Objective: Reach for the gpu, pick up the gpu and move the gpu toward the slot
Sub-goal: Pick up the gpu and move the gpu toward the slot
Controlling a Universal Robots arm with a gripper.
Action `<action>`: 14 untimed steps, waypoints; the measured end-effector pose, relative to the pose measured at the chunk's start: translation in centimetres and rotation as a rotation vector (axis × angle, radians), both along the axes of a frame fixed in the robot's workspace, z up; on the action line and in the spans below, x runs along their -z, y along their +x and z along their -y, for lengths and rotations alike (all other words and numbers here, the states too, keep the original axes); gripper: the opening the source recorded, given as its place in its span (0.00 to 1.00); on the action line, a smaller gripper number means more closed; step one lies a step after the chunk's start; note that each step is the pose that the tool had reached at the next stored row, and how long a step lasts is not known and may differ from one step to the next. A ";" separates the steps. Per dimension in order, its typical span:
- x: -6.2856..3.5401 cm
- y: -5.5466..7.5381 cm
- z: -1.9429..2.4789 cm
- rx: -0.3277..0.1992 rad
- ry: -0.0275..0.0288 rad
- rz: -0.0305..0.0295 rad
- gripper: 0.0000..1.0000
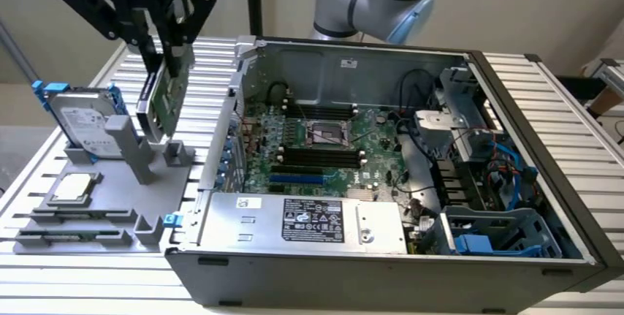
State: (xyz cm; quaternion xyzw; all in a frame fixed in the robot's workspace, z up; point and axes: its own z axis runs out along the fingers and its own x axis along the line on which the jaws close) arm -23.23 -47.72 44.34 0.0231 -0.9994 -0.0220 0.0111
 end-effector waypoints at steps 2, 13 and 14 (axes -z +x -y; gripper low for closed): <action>-0.14 0.9 0.01 0.000 0.0049 -0.0003 0.27; -0.19 5.9 0.00 0.000 0.0273 -0.0003 0.27; -0.18 6.4 0.00 0.000 0.0293 -0.0002 0.27</action>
